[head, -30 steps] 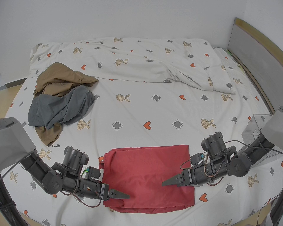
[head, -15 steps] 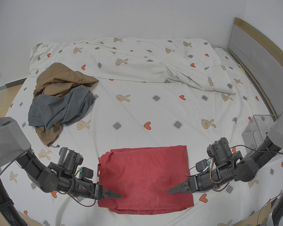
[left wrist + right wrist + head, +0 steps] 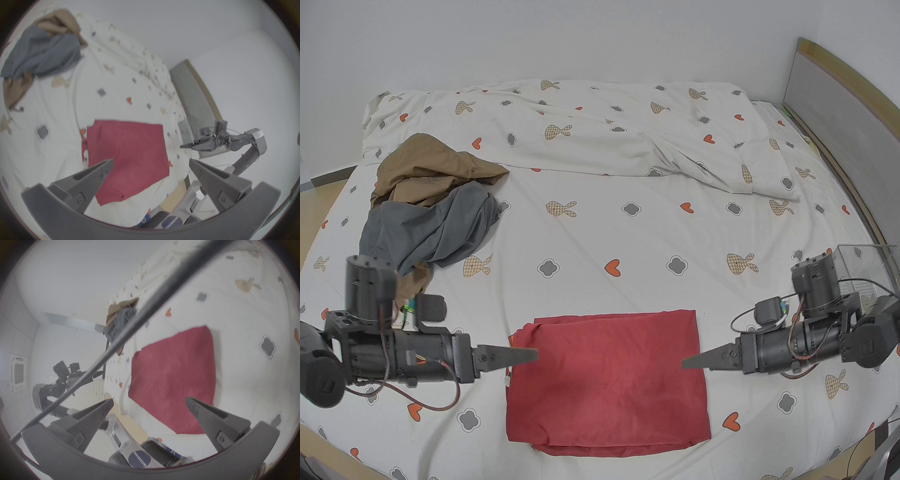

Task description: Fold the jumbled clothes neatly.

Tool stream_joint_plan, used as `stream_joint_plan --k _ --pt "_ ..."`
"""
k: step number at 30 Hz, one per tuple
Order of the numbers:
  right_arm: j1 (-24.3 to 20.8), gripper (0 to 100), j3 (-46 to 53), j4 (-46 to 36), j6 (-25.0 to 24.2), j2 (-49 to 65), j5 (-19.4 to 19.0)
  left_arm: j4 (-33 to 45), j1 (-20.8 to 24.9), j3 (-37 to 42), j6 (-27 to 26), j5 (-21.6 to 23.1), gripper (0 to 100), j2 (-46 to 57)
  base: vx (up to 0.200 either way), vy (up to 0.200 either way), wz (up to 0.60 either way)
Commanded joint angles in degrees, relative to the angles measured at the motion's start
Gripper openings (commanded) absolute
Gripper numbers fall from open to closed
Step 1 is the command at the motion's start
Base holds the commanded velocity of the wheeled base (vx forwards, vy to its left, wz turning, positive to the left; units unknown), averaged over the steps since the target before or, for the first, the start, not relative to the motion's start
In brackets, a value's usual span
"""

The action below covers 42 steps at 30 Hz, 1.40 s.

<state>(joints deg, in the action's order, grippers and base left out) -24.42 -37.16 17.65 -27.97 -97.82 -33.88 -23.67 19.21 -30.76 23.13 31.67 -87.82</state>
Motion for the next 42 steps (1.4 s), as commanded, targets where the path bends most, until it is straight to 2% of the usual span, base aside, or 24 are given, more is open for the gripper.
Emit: stream_joint_plan --k 1,2,5,6,7,10,12,13,14,16,17,18,20,22,24,25,26,27,28,31,33,38,42 --pt "4.20 100 -0.99 0.37 0.10 8.52 0.74 -0.76 -0.14 -0.44 0.87 -2.76 100 13.91 0.000 0.000 0.00" --pt "5.78 100 -1.25 0.37 0.10 10.63 2.76 -1.20 -1.28 -0.53 -1.33 -5.74 100 15.49 0.000 0.000 0.00" --pt "7.19 100 -0.72 0.37 0.54 10.98 2.94 -1.90 -4.89 0.43 -8.01 -9.00 100 14.52 0.000 0.000 0.00" --pt "8.25 100 0.15 0.54 1.33 10.81 2.41 -1.37 -7.17 1.05 -14.34 -9.70 100 13.55 0.000 0.000 0.00" --pt "8.51 100 0.77 1.24 2.21 10.63 2.32 -1.64 -8.14 1.67 -16.71 -9.87 100 12.32 0.000 0.000 0.00" --pt "8.77 100 1.74 3.09 3.00 10.01 2.24 -1.81 -8.40 1.84 -14.34 -9.79 100 8.90 0.000 0.000 0.00" --pt "9.65 100 1.65 3.09 2.56 8.26 1.62 -1.37 -8.40 1.58 -9.33 -9.70 100 7.23 0.000 0.000 0.00" --pt "11.15 100 1.30 3.27 3.18 4.04 0.57 -1.73 -8.40 1.14 -4.58 -9.35 100 4.15 0.000 0.000 0.00" --pt "12.03 100 0.68 3.53 3.62 0.26 -0.49 -2.08 -8.40 0.35 -2.12 -9.17 100 0.90 0.000 0.000 0.00" --pt "13.17 100 -0.90 4.41 6.26 -6.07 -0.75 -2.08 -9.46 -0.97 -2.12 -9.00 100 -6.05 0.000 0.000 0.00" --pt "13.17 100 -0.90 4.41 6.26 -6.07 -0.75 -2.08 -9.46 -0.97 -2.12 -9.00 100 -6.05 0.000 0.000 0.00" --pt "13.43 100 -1.34 4.94 9.24 -10.20 -0.84 -2.17 -10.25 -1.50 -3.44 -8.73 100 -11.76 0.000 0.000 0.00" --pt "13.43 100 -1.34 4.94 9.24 -10.20 -0.84 -2.17 -10.25 -1.50 -3.44 -8.73 100 -11.76 0.000 0.000 0.00" --pt "13.26 100 -2.13 5.81 14.17 -15.12 -1.81 -3.22 -10.51 -2.82 -6.60 -3.55 100 -20.64 0.000 0.000 0.00" --pt "13.52 100 -2.22 5.81 15.57 -16.35 -5.23 -3.57 -11.21 -2.91 -7.92 5.77 100 -23.10 0.000 0.000 0.00" --pt "13.96 100 -2.22 5.81 15.75 -16.62 -8.40 -3.48 -12.09 -2.91 -9.15 10.78 100 -23.98 0.000 0.000 0.00" --pt "14.22 100 -2.22 5.81 15.75 -16.70 -9.10 -3.48 -12.27 -2.91 -9.50 11.66 100 -24.15 0.000 0.000 0.00" --pt "15.54 100 -2.13 5.81 15.92 -16.97 -11.30 -3.57 -13.06 -2.99 -11.70 14.47 100 -25.56 0.000 0.000 0.00" --pt "15.63 100 -2.13 5.81 16.01 -16.97 -11.47 -3.48 -13.06 -3.08 -11.96 14.65 100 -25.73 0.000 0.000 0.00" --pt "16.95 100 -1.87 5.90 16.89 -18.81 -12.35 -3.48 -14.11 -3.34 -18.64 14.82 100 -30.39 0.000 0.000 0.00" --pt "17.12 100 -1.69 5.90 17.86 -19.96 -12.35 -3.40 -14.91 -3.08 -20.66 14.82 100 -31.53 0.000 0.000 0.00" --pt "16.86 100 -1.69 5.99 21.20 -23.12 -12.26 -3.57 -15.87 -2.47 -21.54 14.91 100 -31.97 0.000 0.000 0.00" --pt "16.95 100 -1.78 5.99 21.55 -24.00 -12.26 -3.57 -16.14 -2.73 -21.63 14.91 100 -32.15 0.000 0.000 0.00"
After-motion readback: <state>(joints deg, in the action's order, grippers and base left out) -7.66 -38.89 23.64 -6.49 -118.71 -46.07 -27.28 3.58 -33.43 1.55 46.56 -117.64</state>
